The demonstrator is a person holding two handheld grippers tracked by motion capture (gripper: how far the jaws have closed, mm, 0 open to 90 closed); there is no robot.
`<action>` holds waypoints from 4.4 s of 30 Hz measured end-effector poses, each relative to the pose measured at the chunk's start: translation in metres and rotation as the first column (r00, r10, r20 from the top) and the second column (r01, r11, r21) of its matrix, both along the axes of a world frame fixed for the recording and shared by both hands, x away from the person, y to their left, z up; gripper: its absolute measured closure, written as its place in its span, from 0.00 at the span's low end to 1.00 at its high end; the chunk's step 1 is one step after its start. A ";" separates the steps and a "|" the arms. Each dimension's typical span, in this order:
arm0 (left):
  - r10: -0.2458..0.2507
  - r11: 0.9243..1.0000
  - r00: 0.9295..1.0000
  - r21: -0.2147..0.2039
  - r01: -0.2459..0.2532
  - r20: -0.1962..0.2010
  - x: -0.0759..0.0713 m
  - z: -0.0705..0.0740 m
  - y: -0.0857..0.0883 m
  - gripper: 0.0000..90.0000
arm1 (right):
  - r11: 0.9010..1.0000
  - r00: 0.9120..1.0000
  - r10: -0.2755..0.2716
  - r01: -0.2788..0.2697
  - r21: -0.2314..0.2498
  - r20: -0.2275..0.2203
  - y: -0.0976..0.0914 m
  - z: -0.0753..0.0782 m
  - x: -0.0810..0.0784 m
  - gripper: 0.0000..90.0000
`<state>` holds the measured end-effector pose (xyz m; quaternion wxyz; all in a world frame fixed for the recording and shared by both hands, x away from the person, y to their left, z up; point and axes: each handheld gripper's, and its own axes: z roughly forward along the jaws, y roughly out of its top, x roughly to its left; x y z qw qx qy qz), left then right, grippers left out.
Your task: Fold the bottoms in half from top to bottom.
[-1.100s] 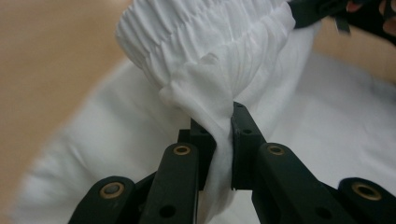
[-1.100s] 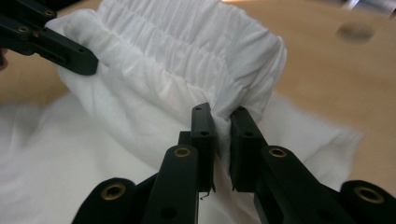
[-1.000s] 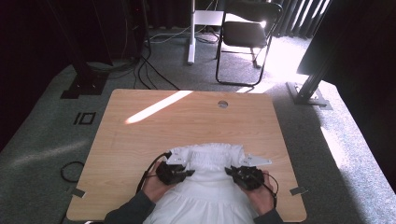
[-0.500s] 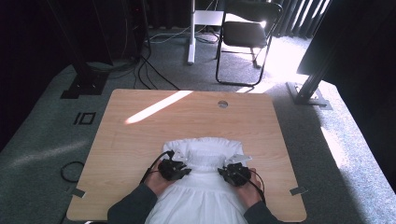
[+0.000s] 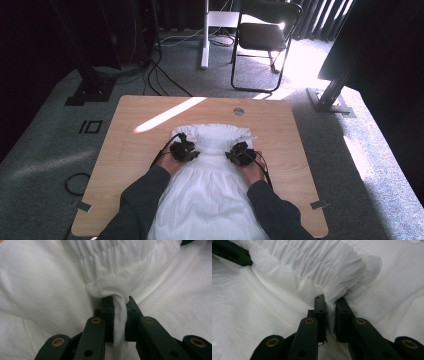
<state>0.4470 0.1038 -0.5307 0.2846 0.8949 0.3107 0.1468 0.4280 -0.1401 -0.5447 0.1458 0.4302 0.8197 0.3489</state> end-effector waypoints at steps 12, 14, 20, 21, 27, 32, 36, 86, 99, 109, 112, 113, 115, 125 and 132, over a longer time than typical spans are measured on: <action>0.170 0.985 0.985 0.021 -0.170 0.007 0.049 0.003 -0.012 0.92 | 0.992 0.997 -0.083 0.082 -0.099 -0.004 0.019 0.008 0.064 0.91; 0.171 0.985 0.985 -0.001 -0.171 -0.003 0.050 0.002 -0.010 0.92 | 0.990 0.995 -0.098 0.096 -0.100 -0.015 0.020 0.009 0.068 0.91; 0.150 0.983 0.989 -0.107 -0.149 0.002 0.037 0.024 0.001 0.96 | 0.993 0.993 -0.118 0.118 0.025 0.008 0.008 0.020 0.056 0.91; 0.139 0.982 0.990 -0.136 -0.135 0.021 0.031 0.034 0.004 0.96 | 0.993 0.994 -0.110 0.109 0.048 0.028 0.004 0.027 0.052 0.91; 0.060 0.963 0.980 -0.269 -0.006 0.191 -0.019 0.107 0.010 0.96 | 0.990 0.980 -0.056 0.030 0.135 0.192 -0.017 0.090 0.011 0.91; -0.015 0.944 0.970 -0.316 0.094 0.244 -0.067 0.134 0.021 0.96 | 0.984 0.955 0.004 -0.057 0.170 0.298 -0.030 0.135 -0.037 0.91; -0.062 0.954 0.974 -0.274 0.122 0.216 -0.095 0.117 0.025 0.95 | 0.989 0.952 0.068 -0.103 0.104 0.298 -0.028 0.133 -0.070 0.91; 0.211 0.962 0.976 -0.165 -0.218 -0.054 0.031 -0.008 0.006 0.95 | 0.995 0.996 -0.076 0.078 0.054 -0.053 0.013 0.002 0.044 0.91; 0.223 0.941 0.975 -0.263 -0.215 0.002 0.023 0.032 0.016 0.97 | 0.984 0.997 -0.069 0.071 0.164 -0.022 -0.003 0.027 0.042 0.91; 0.103 0.898 0.965 -0.440 0.015 0.243 -0.059 0.140 0.032 0.97 | 0.966 0.946 -0.014 -0.071 0.250 0.323 -0.027 0.146 -0.028 0.91; 0.086 0.898 0.966 -0.439 0.031 0.244 -0.072 0.140 0.036 0.96 | 0.967 0.938 0.013 -0.100 0.234 0.347 -0.027 0.153 -0.044 0.91; 0.075 0.904 0.970 -0.427 0.032 0.230 -0.080 0.133 0.039 0.96 | 0.967 0.939 0.034 -0.118 0.228 0.342 -0.027 0.149 -0.054 0.91; 0.070 0.907 0.978 -0.420 0.021 0.199 -0.087 0.118 0.041 0.96 | 0.962 0.949 0.046 -0.127 0.242 0.313 -0.026 0.136 -0.063 0.91; 0.057 0.943 0.997 -0.325 -0.071 -0.053 -0.100 0.011 0.041 0.95 | 0.979 0.995 0.091 -0.097 0.182 0.043 -0.017 0.022 -0.087 0.91; 0.062 0.932 0.988 -0.344 -0.109 -0.144 -0.103 -0.013 0.046 0.69 | 0.985 0.994 0.088 -0.078 0.156 -0.058 -0.013 -0.002 -0.084 0.76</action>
